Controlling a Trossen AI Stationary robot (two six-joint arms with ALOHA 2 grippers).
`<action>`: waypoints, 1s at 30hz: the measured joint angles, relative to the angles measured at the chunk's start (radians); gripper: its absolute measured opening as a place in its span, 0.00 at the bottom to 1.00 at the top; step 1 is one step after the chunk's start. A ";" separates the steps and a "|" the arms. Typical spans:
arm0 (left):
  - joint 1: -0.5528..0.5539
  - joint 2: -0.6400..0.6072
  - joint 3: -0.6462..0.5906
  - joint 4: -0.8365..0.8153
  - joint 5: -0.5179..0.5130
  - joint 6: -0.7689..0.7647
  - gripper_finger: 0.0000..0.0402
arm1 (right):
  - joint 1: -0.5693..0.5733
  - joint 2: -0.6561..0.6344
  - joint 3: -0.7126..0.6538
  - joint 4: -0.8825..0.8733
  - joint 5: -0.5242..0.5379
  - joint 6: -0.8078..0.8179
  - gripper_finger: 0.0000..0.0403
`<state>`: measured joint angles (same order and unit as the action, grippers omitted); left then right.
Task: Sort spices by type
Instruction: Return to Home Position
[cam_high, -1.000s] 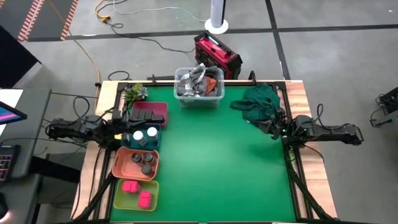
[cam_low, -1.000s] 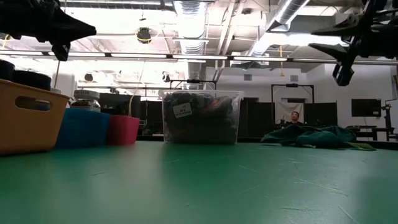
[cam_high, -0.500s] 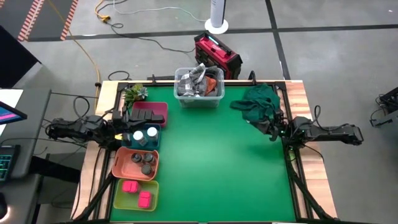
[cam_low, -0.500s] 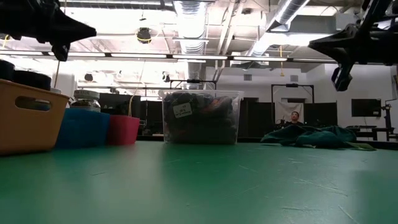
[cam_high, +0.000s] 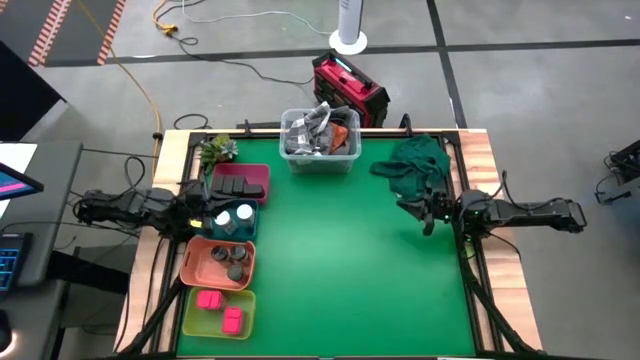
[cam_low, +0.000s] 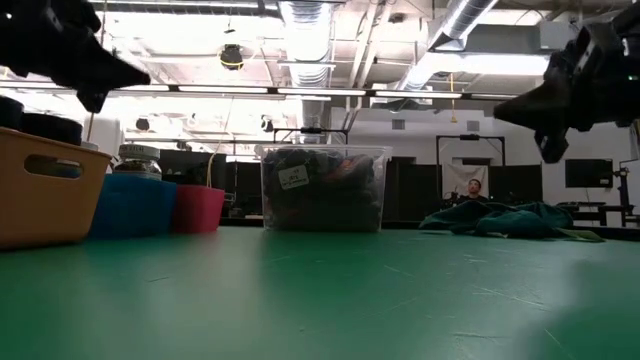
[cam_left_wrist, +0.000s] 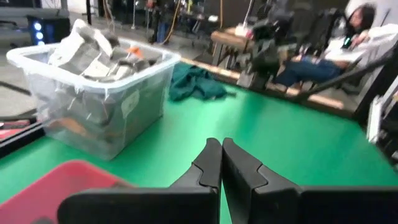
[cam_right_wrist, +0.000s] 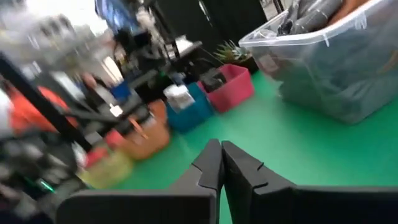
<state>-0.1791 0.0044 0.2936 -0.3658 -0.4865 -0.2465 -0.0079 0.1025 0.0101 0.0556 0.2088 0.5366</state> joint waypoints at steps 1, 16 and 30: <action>0.000 0.000 0.000 -0.020 0.000 0.001 0.01 | 0.000 0.005 0.000 -0.003 -0.001 -0.050 0.10; 0.000 0.000 -0.001 -0.338 0.002 -0.042 0.01 | 0.000 0.009 0.002 -0.010 -0.001 -0.153 0.10; 0.000 0.000 -0.001 -0.343 0.002 -0.069 0.01 | 0.000 0.010 0.003 -0.011 -0.001 -0.153 0.10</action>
<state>-0.1791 0.0047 0.2924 -0.7090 -0.4847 -0.3157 -0.0078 0.1120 0.0135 0.0444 0.2077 0.3841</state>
